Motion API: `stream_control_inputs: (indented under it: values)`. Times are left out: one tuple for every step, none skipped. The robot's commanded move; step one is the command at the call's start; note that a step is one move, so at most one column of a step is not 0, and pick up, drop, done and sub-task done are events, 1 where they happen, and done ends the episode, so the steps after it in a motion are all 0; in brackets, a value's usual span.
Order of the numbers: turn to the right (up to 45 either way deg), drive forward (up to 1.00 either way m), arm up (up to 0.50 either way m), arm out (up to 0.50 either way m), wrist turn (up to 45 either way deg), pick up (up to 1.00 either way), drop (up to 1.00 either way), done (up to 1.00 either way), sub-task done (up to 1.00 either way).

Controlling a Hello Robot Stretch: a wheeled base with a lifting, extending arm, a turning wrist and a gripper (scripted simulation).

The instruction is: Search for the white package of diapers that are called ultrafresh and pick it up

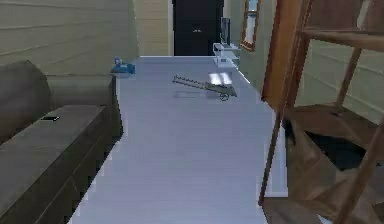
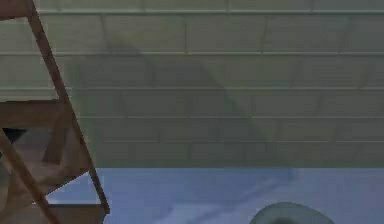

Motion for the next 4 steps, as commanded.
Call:
stream_control_inputs:
  values:
    - [-45.0,0.0,0.0,0.0,0.0,0.0,0.0,0.0,0.0]
    - [-45.0,0.0,0.0,0.0,0.0,0.0,0.0,0.0,0.0]
    - [-45.0,0.0,0.0,0.0,0.0,0.0,0.0,0.0,0.0]
    - [-45.0,0.0,0.0,0.0,0.0,0.0,0.0,0.0,0.0]
